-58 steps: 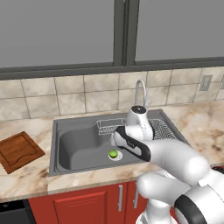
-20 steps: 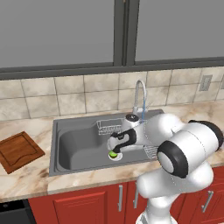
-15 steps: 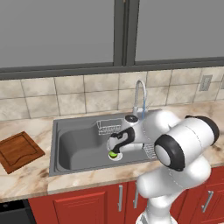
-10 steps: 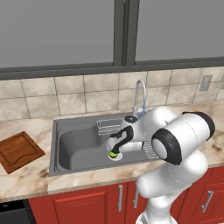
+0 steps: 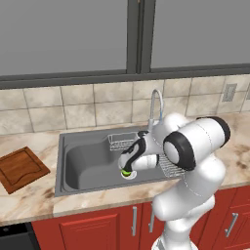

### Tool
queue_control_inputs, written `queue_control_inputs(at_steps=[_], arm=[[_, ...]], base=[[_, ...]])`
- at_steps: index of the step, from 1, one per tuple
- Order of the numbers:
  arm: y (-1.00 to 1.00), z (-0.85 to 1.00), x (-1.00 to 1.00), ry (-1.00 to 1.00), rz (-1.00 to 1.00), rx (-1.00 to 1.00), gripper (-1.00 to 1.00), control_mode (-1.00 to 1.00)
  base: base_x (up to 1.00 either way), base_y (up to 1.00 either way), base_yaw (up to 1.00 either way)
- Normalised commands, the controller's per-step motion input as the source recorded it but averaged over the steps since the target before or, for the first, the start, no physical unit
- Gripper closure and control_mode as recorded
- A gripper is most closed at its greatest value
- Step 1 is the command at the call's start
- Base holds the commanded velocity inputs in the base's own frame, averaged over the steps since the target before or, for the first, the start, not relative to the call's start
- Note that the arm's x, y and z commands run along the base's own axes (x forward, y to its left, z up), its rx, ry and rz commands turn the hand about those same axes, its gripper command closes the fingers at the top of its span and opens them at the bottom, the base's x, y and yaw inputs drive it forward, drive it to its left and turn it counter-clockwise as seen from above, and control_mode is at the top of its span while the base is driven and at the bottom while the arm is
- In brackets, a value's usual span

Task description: Pick the kiwi from the sink and place it on the cutting board to airdry. Then turn off the sink faucet.

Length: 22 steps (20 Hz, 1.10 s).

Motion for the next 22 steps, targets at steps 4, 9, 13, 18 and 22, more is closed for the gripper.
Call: queue_control_inputs(at_steps=[4, 9, 13, 18, 22], arm=[[0.00, -0.16, 0.17, 0.00, 0.00, 0.00, -1.00, -1.00], [0.00, -0.18, 0.19, 0.00, 0.00, 0.00, -1.00, -1.00], [0.00, -0.19, 0.17, 0.01, 0.00, 0.00, -1.00, -1.00], [0.01, -0.19, 0.20, 0.01, 0.00, 0.00, -1.00, -1.00], [0.02, -0.17, 0.18, 0.01, 0.00, 0.00, -1.00, -1.00]], base=[[0.00, 0.00, 0.00], [0.00, 0.00, 0.00], [0.00, 0.00, 0.00], [0.00, 0.00, 0.00], [0.00, 0.00, 0.00]])
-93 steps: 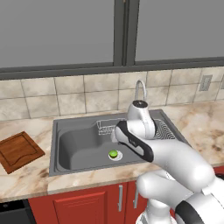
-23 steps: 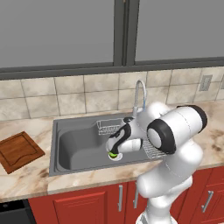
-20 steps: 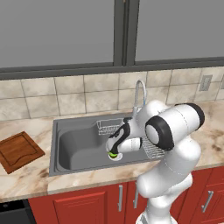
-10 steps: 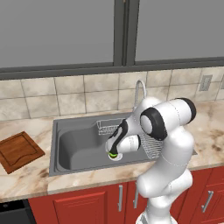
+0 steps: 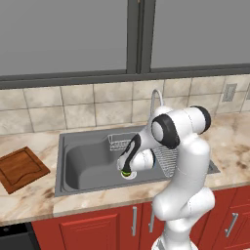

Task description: Pick the kiwi from the sink and place it on the cutting board to airdry. Then turn off the sink faucet.

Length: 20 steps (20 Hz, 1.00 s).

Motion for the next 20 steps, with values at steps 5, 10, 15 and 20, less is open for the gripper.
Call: queue_control_inputs(at_steps=[5, 10, 15, 20], arm=[[0.04, -0.17, 0.20, 0.01, 0.00, 0.00, -1.00, -1.00], [0.04, -0.16, 0.19, 0.01, 0.00, 0.00, -1.00, -1.00], [0.05, -0.16, 0.19, 0.00, 0.00, 0.00, -1.00, -1.00], [0.04, -0.18, 0.20, 0.01, 0.00, 0.00, -1.00, -1.00]], base=[[0.00, 0.00, 0.00], [0.00, 0.00, 0.00], [0.00, 0.00, 0.00], [0.00, 0.00, 0.00]])
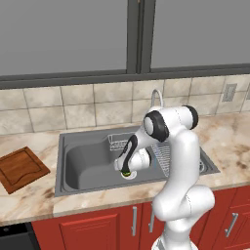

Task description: Pick the kiwi from the sink and place it on the cutting board to airdry. Then turn off the sink faucet.

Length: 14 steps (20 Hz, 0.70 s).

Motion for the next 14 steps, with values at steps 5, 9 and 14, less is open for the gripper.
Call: queue_control_inputs(at_steps=[5, 9, 14], arm=[[0.03, -0.18, 0.19, 0.01, 0.00, 0.00, -1.00, -1.00], [0.00, -0.16, 0.19, 0.00, 0.00, 0.00, -1.00, -1.00], [0.00, -0.15, 0.20, 0.00, 0.00, 0.00, -1.00, -1.00]], base=[[0.00, 0.00, 0.00], [0.00, 0.00, 0.00], [0.00, 0.00, 0.00]])
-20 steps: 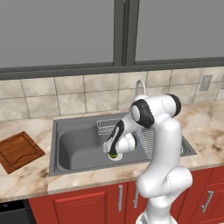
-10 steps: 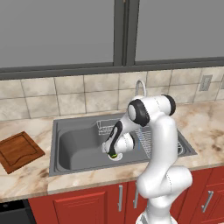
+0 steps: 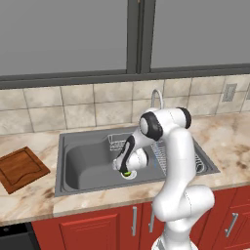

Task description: Pick the kiwi from the sink and place it on the cutting board to airdry. Then turn off the sink faucet.

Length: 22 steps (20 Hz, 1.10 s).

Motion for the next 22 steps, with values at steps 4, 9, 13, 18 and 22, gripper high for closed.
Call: queue_control_inputs(at_steps=[4, 9, 13, 18, 22], arm=[[0.00, -0.14, 0.18, 0.00, 0.00, 0.00, -1.00, -1.00], [0.00, -0.13, 0.03, 0.00, 0.00, 0.00, -1.00, -1.00], [0.02, -0.12, 0.01, 0.00, 0.00, 0.00, -1.00, -1.00], [0.06, -0.13, 0.03, 0.01, 0.00, 0.00, -1.00, -1.00], [0.06, -0.14, 0.07, 0.01, 0.00, 0.00, -1.00, -1.00]], base=[[0.00, 0.00, 0.00], [0.00, 0.00, 0.00], [0.00, 0.00, 0.00], [0.00, 0.00, 0.00], [0.00, 0.00, 0.00]])
